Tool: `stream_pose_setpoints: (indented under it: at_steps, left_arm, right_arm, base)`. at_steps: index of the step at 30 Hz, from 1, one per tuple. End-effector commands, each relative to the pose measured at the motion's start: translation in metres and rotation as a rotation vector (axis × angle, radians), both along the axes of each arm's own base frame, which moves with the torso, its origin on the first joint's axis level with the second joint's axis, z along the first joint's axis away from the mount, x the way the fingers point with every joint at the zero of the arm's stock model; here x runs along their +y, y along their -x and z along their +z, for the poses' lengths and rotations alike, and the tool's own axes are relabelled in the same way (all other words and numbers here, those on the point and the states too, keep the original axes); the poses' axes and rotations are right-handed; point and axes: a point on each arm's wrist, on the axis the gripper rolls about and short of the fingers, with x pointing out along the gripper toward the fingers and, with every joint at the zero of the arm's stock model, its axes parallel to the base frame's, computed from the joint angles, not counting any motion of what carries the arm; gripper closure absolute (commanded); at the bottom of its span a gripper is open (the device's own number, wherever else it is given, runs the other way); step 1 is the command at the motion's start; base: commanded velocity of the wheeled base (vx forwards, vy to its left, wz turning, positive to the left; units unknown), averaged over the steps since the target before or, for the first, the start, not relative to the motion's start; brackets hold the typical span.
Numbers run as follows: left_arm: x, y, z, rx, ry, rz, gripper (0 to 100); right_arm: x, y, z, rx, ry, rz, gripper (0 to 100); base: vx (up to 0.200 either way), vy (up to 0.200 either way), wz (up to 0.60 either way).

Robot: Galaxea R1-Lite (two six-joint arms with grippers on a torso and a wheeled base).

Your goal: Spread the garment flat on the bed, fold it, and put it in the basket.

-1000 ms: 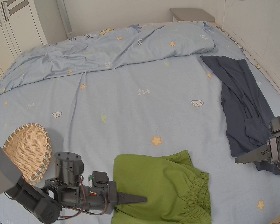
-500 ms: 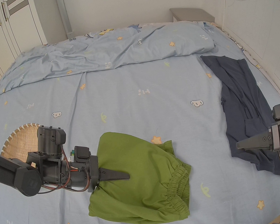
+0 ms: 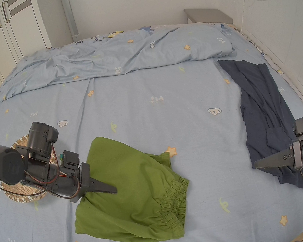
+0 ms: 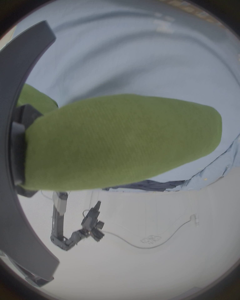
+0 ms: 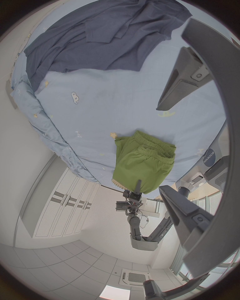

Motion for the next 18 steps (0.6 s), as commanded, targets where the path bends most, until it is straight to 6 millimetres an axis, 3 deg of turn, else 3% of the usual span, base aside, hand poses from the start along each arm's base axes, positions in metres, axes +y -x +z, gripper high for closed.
stream_pose_setpoints:
  at_steps: [1, 10, 18]
  left_arm:
    - [0.007, 0.008, 0.035, -0.142, -0.111, 0.028, 100]
    - [-0.02, 0.028, 0.037, -0.132, -0.143, -0.069, 100]
    - [-0.022, 0.028, 0.035, -0.137, -0.167, -0.065, 100]
  right_arm:
    - [0.002, 0.003, 0.0, 0.001, 0.0, 0.014, 0]
    - [0.002, 0.003, 0.0, 0.0, -0.002, 0.016, 0]
    - [0.004, 0.002, -0.002, 0.009, 0.001, 0.025, 0]
  base:
    - [0.0, 0.2, 0.0]
    - [0.0, 0.2, 0.0]
    - [0.0, 0.2, 0.0]
